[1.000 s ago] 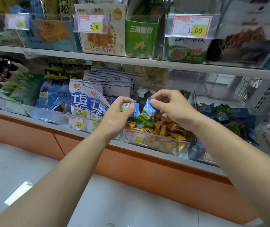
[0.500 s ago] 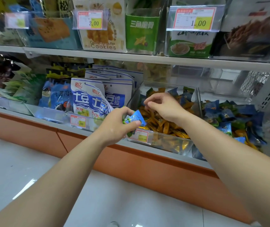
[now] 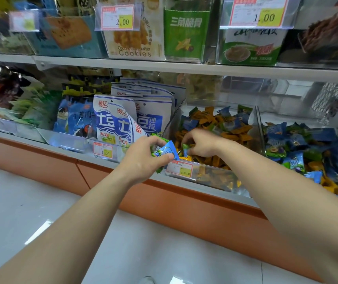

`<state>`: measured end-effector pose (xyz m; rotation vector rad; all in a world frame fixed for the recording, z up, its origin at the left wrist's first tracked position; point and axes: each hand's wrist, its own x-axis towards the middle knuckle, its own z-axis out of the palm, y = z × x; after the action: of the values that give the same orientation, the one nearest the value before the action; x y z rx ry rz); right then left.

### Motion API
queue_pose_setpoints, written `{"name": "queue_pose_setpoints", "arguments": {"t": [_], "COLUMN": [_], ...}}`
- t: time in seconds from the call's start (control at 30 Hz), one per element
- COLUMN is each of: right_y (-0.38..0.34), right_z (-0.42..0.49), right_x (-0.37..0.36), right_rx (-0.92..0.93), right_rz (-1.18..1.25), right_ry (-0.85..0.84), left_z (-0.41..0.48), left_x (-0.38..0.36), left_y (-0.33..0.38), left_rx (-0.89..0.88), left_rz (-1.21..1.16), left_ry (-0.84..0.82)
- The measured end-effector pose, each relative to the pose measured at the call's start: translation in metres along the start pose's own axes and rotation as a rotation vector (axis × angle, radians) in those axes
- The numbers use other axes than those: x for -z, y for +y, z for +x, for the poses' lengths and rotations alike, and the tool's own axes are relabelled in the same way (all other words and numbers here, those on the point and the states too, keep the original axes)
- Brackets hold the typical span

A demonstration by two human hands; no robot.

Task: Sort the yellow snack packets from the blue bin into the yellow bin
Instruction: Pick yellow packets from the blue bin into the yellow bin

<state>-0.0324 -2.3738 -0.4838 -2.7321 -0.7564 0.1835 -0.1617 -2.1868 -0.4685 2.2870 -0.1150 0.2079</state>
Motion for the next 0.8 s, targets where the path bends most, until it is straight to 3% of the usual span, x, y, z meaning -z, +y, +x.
{"name": "queue_pose_setpoints", "arguments": {"t": [0.23,0.37,0.57,0.8], "right_y": [-0.003,-0.009,0.005,0.078], "right_z": [-0.048,-0.104,-0.176,-0.221], "right_x": [0.037,0.048,0.057,0.077], "right_rx": [-0.064,-0.158,-0.262,-0.340], "right_rz": [0.381,0.890,1.308,1.225], "right_ry": [0.377,0.376,0.447,0.593], "left_z": [0.004,0.008,0.006,0.025], "left_x": [-0.005,-0.024,-0.084,-0.157], "left_y": [0.018,0.050,0.117,0.171], "left_rx": [0.018,-0.004,-0.215,-0.321], "left_rz": [-0.130,-0.254,-0.256,-0.245], "left_ry": [0.071,0.092,0.077,-0.059]}}
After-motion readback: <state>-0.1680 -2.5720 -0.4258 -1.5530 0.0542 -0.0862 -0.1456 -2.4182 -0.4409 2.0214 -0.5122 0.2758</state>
